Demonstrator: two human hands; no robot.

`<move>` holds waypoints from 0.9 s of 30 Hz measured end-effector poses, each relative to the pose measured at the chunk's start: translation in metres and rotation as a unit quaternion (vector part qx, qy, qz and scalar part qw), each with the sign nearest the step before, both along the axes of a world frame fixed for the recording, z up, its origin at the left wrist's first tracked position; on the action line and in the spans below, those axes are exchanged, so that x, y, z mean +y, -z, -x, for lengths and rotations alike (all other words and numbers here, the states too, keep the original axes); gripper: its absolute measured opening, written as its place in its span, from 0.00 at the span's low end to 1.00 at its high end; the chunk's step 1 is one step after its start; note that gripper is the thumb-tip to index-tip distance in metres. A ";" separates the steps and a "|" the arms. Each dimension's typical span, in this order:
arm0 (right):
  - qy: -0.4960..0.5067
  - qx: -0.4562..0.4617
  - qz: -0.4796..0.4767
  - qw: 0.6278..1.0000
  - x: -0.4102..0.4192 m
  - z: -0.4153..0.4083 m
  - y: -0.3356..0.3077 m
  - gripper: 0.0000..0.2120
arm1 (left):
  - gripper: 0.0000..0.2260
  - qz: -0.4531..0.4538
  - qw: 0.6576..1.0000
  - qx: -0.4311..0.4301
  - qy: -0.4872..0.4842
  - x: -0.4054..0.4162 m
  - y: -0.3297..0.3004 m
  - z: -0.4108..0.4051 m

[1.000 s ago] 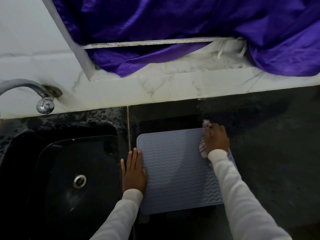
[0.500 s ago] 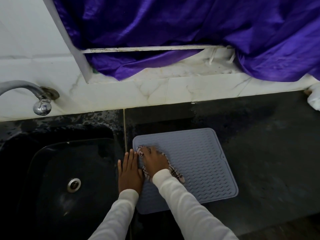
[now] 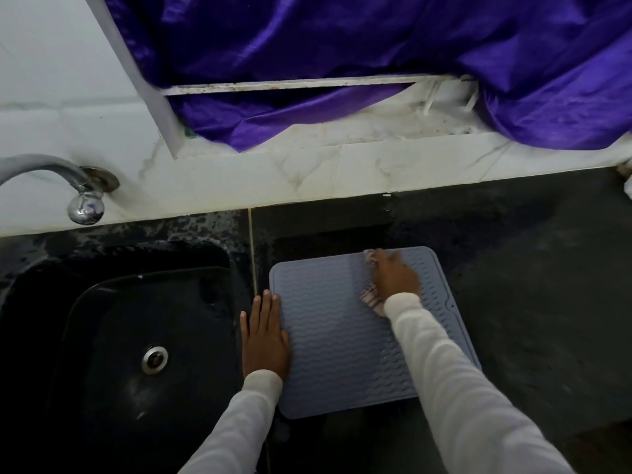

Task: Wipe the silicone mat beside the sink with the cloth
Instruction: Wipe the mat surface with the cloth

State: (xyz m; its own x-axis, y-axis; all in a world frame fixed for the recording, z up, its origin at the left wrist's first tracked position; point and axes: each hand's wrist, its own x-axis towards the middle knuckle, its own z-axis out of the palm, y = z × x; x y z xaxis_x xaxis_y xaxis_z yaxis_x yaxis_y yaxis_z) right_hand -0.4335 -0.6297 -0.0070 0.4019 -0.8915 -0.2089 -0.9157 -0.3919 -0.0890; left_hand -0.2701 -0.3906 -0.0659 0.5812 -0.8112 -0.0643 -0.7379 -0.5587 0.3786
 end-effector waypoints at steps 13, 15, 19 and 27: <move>0.144 -0.022 0.033 0.989 -0.033 0.055 0.009 0.14 | 0.31 -0.013 1.000 0.004 0.004 0.001 -0.003 0.000; 0.154 -0.024 0.029 0.987 -0.032 0.053 0.007 0.15 | 0.31 -0.014 1.000 0.004 0.001 0.001 -0.004 0.001; 0.129 -0.072 0.039 0.988 -0.020 0.044 0.001 0.16 | 0.31 -0.011 1.000 0.002 0.000 0.001 -0.004 0.000; -0.113 -0.155 -0.018 0.981 0.066 -0.057 -0.008 0.16 | 0.32 0.003 1.000 0.025 -0.003 0.000 -0.012 -0.009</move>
